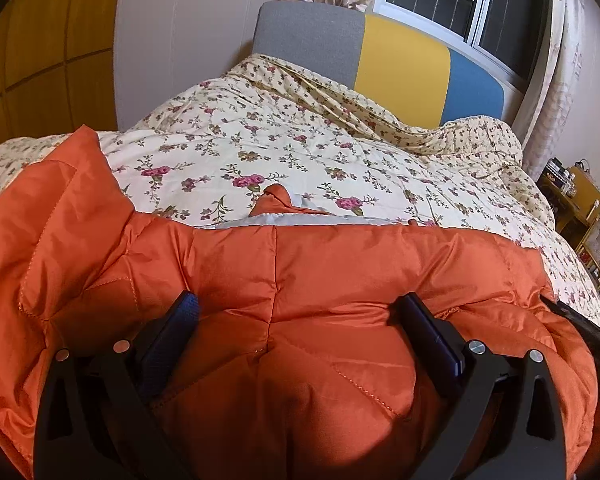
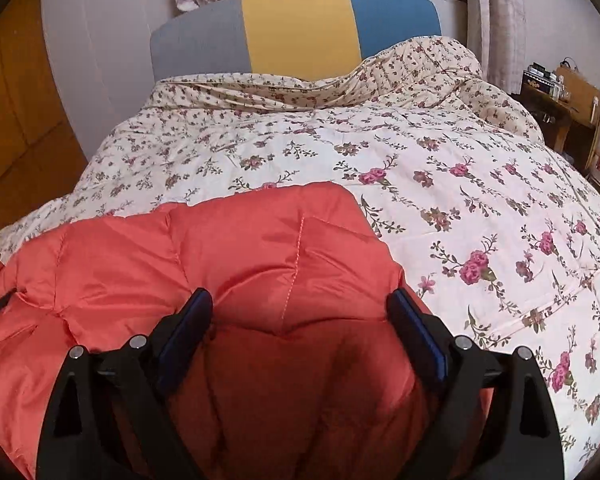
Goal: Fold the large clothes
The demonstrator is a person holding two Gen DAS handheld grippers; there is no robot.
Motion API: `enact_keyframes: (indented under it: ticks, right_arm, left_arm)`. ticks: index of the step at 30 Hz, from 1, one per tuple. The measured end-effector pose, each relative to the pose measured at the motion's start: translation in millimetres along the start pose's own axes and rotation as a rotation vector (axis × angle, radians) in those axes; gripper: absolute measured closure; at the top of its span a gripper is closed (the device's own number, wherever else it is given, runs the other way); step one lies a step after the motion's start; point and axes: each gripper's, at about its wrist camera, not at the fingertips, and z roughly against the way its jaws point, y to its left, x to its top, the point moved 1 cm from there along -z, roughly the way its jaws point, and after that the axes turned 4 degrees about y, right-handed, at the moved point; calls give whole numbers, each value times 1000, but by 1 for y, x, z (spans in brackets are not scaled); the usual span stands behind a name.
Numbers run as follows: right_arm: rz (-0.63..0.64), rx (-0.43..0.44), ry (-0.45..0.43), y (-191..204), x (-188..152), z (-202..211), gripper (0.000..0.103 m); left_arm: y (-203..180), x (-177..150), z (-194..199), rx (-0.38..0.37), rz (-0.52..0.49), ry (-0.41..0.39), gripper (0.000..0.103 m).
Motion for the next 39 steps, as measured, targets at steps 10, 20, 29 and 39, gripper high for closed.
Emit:
enact_keyframes:
  ticks: [10,20,29,39]
  right_arm:
    - [3,-5,0,1,-4,0,12]
    - [5,-8,1,3,-3,0,12]
    - [6,15,67,3,3,1,8]
    - [79,-38,-81,19,-28,105,2]
  left_arm:
    - [66,23,42,145,90,-42,3]
    - [135,19,-9,174,291,97,3]
    - [123,5,50,141,277,25,3]
    - [115,-67,153,103,206,-102,3]
